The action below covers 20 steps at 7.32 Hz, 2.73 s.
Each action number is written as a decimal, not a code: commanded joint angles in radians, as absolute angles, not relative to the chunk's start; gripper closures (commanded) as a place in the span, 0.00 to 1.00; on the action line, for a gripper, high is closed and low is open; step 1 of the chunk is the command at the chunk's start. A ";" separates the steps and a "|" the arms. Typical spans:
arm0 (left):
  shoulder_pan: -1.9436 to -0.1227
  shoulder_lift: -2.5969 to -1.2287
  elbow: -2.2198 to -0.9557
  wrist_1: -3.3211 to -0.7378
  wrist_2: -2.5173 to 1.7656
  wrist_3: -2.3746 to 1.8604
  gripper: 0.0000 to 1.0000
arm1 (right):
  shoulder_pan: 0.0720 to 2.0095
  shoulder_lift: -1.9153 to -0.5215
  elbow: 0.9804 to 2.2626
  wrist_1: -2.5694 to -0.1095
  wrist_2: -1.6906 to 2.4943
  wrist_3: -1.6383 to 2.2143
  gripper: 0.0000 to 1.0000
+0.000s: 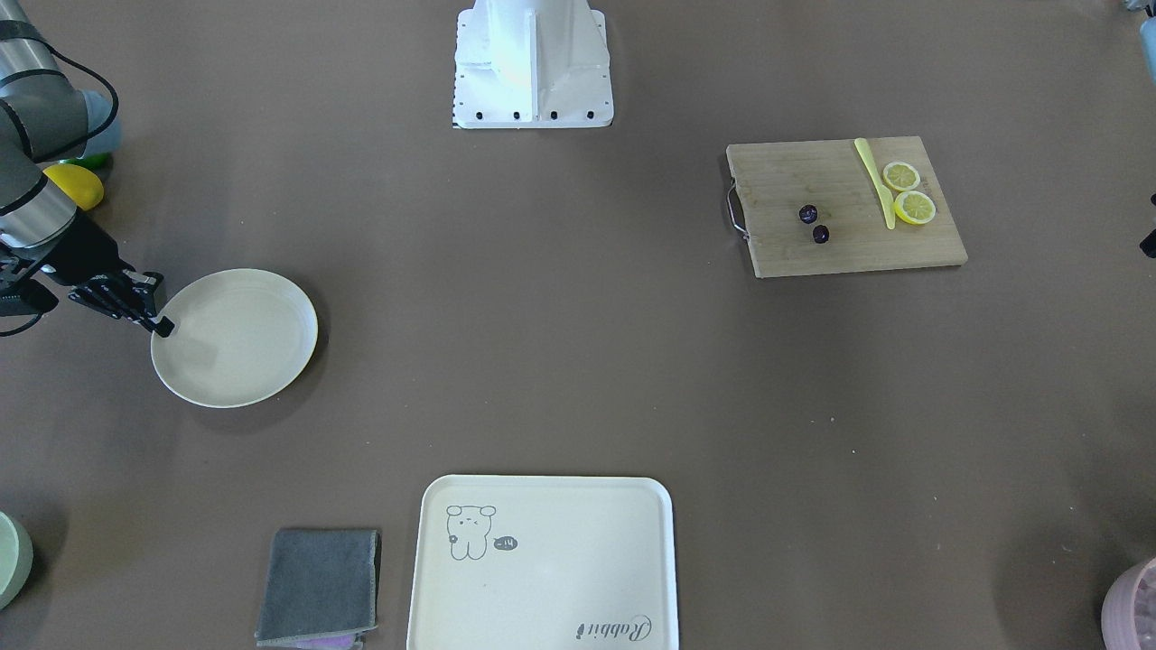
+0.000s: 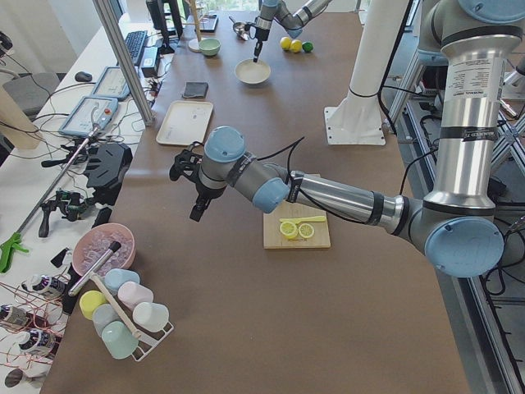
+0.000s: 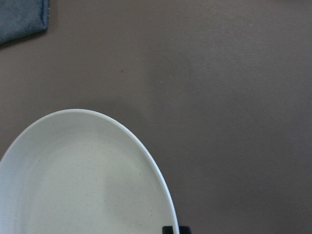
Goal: Place red cherry on plate
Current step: 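Drag the white plate with the right gripper toward the table center, then release the plate and retract the right arm away from it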
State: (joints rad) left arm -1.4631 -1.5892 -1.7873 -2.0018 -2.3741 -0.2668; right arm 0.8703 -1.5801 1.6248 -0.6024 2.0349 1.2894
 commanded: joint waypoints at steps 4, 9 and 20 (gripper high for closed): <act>-1.462 -1.589 -1.775 -2.000 -2.375 -0.268 0.02 | 0.582 -1.179 1.764 -1.123 1.754 1.693 1.00; -1.459 -1.589 -1.775 -2.002 -2.375 -0.270 0.02 | 0.340 -0.928 1.600 -1.226 1.463 1.823 0.45; -0.645 -1.425 -2.028 -2.166 -1.952 -1.072 0.03 | 1.325 -1.472 2.005 -1.586 2.278 0.492 0.00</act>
